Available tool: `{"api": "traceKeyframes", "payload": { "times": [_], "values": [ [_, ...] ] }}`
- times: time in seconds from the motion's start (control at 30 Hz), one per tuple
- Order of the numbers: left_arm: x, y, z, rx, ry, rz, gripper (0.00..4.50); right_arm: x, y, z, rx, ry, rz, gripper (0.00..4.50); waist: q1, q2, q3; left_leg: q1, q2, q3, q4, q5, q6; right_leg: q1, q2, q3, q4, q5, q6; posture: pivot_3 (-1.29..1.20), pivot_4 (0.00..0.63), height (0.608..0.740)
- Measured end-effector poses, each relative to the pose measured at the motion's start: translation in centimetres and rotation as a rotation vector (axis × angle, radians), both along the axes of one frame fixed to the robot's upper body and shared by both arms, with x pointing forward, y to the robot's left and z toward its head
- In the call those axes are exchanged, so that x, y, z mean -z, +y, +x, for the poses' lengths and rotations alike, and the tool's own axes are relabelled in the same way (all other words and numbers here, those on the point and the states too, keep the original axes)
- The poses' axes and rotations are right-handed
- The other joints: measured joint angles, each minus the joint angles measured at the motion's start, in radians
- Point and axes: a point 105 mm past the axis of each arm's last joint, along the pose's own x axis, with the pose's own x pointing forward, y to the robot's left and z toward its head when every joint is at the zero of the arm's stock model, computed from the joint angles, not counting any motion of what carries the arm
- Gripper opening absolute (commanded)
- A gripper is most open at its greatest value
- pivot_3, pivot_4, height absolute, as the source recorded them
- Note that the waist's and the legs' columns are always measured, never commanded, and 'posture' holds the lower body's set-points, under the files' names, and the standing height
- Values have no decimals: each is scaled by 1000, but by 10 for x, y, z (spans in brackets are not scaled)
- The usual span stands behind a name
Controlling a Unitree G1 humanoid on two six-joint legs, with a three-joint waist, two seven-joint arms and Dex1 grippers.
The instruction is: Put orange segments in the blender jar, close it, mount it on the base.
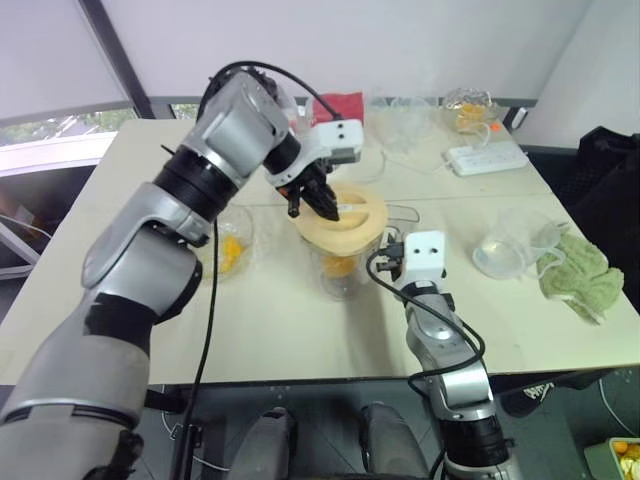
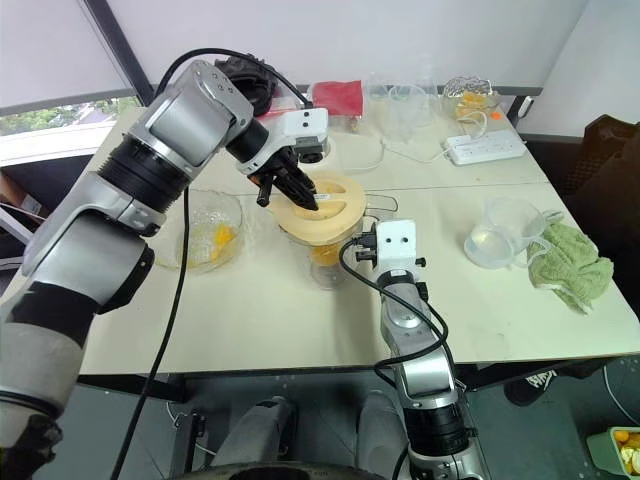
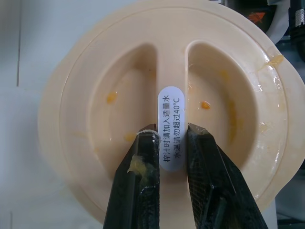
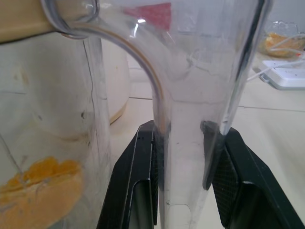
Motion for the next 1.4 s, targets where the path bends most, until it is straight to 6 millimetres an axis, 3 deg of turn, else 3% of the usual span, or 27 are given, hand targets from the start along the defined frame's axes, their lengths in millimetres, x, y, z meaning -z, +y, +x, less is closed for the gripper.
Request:
{"api": "traceKeyframes", "payload": {
  "times": [0.23, 0.47, 0.67, 0.8, 0.9, 1.03, 1.13, 1.27, 1.33, 1.4],
  "values": [
    [0, 6, -4, -47, -12, -17, 232, -1, 4, 5, -34, -9, -10, 899, -8, 0, 0, 0, 0, 0, -1, 0, 0, -1, 0, 0, 0, 0, 0, 0, 150, 740],
    [-2, 10, 4, -68, -103, -63, 3603, -4, 7, 8, -53, -26, -24, 899, -8, 0, 0, -1, 1, 0, -1, 0, 0, -2, 1, 0, 0, 0, -1, 0, 150, 740],
    [-17, 4, 4, -85, -136, -223, 3603, -6, 8, 9, -66, -38, -31, 899, -9, 0, 2, -2, 1, 0, -2, 0, 0, -4, 1, 0, 0, 1, -1, 0, 150, 740],
    [-49, -10, -5, -69, -120, -466, 3603, -6, 8, 10, -78, -39, -33, 899, -10, 0, 2, -2, 1, 0, -2, 0, 0, -4, 0, 0, -1, 1, -1, 0, 150, 740],
    [-75, -6, -3, -137, -103, -667, 3603, -6, 9, 13, -89, -42, -39, 899, -14, 0, 2, -1, 1, 0, -2, 0, 0, -4, 1, 0, -1, 1, -1, 0, 150, 740],
    [-99, 24, 6, -259, -163, -807, 3603, -7, 10, 14, -104, -40, -38, 899, -21, 0, 3, -1, 1, 0, -3, 0, 0, -4, 1, 0, -1, 2, -3, 0, 150, 740],
    [-91, 61, 17, -405, -215, -832, 3603, -4, 2, 16, -79, -8, 30, 899, -20, 1, 3, -1, 1, 0, -3, 0, -1, -4, 1, 1, -1, 4, -5, 0, 150, 740],
    [-47, 125, 20, -580, -348, -739, 3603, -4, -10, 18, -46, 14, 82, 899, -22, 2, 4, -2, 1, 0, -8, 1, -3, -8, 0, 3, -2, 4, -6, 0, 150, 740],
    [-10, 161, 10, -691, -374, -671, 3603, -9, -22, 19, -15, 18, 93, 899, -20, 2, 4, -4, 1, 1, -15, 4, -7, -14, -1, 6, -2, 5, -7, 0, 150, 740],
    [18, 183, -1, -783, -374, -637, 3603, -17, -35, 22, 21, 19, 95, 899, -8, 0, 5, -11, 1, 1, -16, 5, -10, -22, -2, 5, -2, 5, -7, 0, 150, 740]
  ]
}}
